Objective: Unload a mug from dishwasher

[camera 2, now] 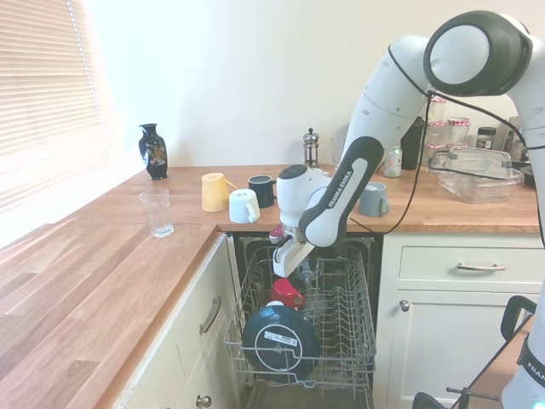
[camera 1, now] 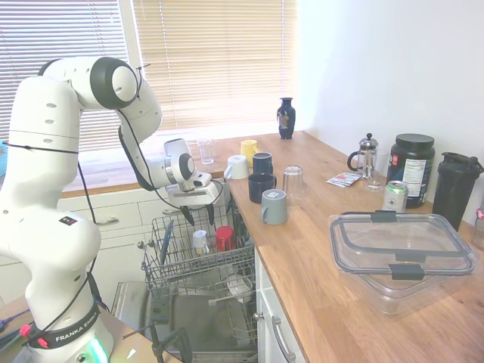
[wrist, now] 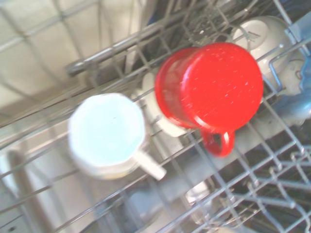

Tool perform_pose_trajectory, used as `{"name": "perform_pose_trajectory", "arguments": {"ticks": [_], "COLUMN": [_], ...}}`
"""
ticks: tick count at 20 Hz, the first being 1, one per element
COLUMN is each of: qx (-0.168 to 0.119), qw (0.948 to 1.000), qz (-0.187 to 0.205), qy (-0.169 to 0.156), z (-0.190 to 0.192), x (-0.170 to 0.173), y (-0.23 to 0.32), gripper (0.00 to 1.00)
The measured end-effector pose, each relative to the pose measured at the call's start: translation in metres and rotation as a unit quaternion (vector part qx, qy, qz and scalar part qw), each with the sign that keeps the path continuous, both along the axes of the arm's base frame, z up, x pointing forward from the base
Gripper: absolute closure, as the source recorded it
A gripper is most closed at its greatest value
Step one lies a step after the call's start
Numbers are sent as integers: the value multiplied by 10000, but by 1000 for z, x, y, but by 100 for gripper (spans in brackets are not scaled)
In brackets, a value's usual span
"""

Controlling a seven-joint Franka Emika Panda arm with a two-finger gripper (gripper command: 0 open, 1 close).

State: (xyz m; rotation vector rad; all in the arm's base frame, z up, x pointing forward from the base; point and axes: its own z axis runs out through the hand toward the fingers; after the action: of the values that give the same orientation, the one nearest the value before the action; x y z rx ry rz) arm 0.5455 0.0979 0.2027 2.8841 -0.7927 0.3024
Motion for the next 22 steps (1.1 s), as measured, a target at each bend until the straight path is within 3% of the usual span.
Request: {"name": "perform_pose_trajectory", "arguments": {"ticks": [7, 22], "qx": [103, 345], "qw": [9999, 9991], "qz": [-3, 212], "qy": [-83, -135], "z": [-54, -95], "x": [20, 51], "y": [-8, -22], "gripper": [0, 0]}}
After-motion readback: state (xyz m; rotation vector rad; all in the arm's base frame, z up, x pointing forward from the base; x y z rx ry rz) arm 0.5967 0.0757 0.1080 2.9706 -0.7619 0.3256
